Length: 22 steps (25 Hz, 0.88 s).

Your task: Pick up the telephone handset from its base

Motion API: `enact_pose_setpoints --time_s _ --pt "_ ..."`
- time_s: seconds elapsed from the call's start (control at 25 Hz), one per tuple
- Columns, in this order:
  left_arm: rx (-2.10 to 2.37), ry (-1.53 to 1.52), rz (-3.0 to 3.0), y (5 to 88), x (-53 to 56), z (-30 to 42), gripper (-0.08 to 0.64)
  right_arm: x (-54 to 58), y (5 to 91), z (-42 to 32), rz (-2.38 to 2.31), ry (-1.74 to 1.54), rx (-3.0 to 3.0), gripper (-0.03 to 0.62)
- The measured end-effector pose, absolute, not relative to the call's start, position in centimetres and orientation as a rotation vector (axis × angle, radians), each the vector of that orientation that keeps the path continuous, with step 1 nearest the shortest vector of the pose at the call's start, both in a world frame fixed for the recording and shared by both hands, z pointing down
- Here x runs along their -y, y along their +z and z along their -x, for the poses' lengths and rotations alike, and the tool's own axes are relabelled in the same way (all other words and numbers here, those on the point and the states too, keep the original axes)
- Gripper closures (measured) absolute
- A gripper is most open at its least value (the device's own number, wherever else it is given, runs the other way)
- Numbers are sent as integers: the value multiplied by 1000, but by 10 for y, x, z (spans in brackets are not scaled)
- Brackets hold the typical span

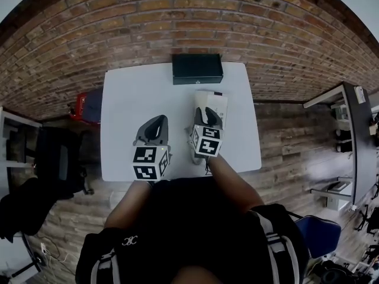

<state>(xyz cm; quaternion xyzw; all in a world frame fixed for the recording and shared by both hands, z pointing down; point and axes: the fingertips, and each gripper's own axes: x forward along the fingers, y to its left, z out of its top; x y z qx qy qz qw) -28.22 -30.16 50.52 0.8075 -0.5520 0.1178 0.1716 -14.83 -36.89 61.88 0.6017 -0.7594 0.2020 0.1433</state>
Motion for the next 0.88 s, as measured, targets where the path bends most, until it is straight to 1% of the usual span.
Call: enact_pose_setpoints --time_s 0.12,0.2,0.24,0.6,0.88 --pt "1538 347 -2302 510 295 284 558 371 635 152 -1749 612 2125 462" --pt "1529 350 -2307 512 291 287 558 374 646 152 -1761 627 2083 398" --pt "1528 350 -2307 513 290 290 558 375 652 153 -1763 631 2062 380" --pt "1551 320 -2281 514 277 314 558 384 697 150 -1740 697 1891 368" --pt "1569 299 -2272 510 273 324 558 389 715 152 -1695 827 1827 368"
